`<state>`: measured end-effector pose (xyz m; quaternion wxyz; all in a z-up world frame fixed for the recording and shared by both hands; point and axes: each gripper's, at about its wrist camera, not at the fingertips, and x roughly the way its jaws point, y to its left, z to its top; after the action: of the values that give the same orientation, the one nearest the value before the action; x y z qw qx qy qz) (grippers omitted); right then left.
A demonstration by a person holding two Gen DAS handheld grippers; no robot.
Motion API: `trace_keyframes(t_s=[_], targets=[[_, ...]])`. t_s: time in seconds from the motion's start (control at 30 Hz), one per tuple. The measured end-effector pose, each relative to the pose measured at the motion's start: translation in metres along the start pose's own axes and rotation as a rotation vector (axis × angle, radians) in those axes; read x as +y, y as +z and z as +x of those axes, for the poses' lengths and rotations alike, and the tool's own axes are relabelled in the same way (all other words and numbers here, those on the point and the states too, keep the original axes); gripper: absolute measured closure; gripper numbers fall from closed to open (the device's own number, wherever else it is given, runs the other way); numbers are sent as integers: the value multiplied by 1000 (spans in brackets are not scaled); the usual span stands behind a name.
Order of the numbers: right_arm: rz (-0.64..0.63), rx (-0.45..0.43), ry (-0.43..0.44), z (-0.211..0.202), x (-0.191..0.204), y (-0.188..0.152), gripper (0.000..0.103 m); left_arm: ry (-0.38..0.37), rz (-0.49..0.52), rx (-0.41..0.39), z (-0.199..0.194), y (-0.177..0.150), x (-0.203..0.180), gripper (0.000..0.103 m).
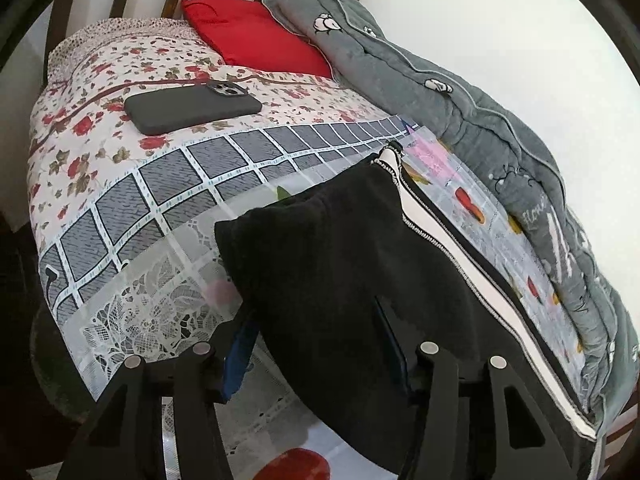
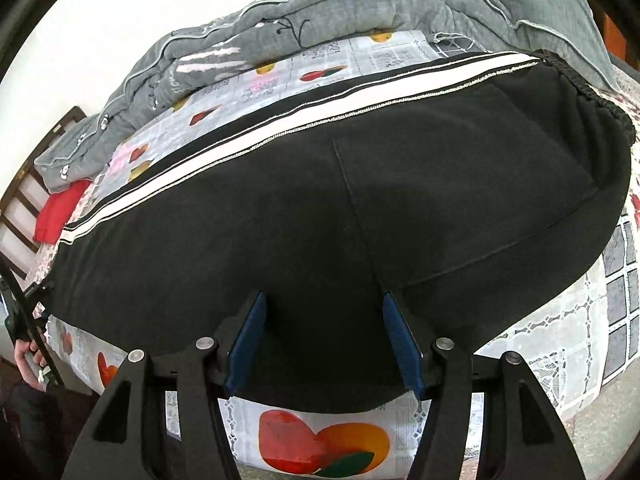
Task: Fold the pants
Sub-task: 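Smooth the folded trousers with both tools, pressing the fold flat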
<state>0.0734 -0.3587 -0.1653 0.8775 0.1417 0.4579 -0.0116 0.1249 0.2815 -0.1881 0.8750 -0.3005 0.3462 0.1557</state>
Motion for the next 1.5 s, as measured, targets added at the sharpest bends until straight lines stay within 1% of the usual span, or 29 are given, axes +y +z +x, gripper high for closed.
trace_keyframes(t_s=[0.1,0.2,0.3,0.4,0.5,0.57,0.7,0.8,0.87,0.97,1.0,1.07,1.1,1.17,1.23,1.33,1.37,1.47,1.5], targets=[[-1,2,1,0,-1,0,43,3,15,-1,-1,-4,-2,51],[-6,7,-1,-1,0,0,43,-21,27,1,-4,-10,-2,51],[-3,10,-1,-3,-1,-1,43,-90,41,-3,-9,-17,0,51],[4,1,-6,-6,-7,-3,43,-142,42,-2,-13,-22,8,51],[7,-15,4,-9,-11,-4,43,-185,38,-8,-15,-24,14,51],[-3,-31,1,-11,-12,-4,43,-198,27,-19,-14,-22,18,51],[-23,-34,-28,-14,-8,-5,43,-204,-3,-41,-6,-6,22,51],[-39,-38,-59,-18,-5,-6,43,-202,-29,-45,2,5,22,57],[-38,-41,-78,-20,-3,-7,43,-191,-53,-46,7,11,24,64],[-22,-44,-88,-23,-3,-8,43,-203,-86,-44,11,16,29,66],[-11,-40,-93,-23,-4,-8,43,-195,-88,-40,12,18,29,67],[-6,-30,-91,-21,-5,-6,43,-149,-81,-30,12,21,26,78],[-7,-31,-92,-21,-7,-6,43,-133,-75,-24,12,23,25,78],[-2,-41,-96,-25,-9,-6,43,-105,-53,-22,9,26,18,86],[-2,-61,-109,-31,-14,-5,43,-88,-24,-38,2,29,8,89],[-3,-93,-121,-42,-23,-4,43,-36,74,-88,-18,31,-26,90],[0,-99,-122,-45,-27,-4,43,-29,104,-99,-25,31,-39,91],[5,-127,-167,-56,-42,-1,43,-52,178,-120,-43,30,-76,91],[6,-142,-182,-60,-48,0,43,-59,209,-125,-51,28,-94,91]])
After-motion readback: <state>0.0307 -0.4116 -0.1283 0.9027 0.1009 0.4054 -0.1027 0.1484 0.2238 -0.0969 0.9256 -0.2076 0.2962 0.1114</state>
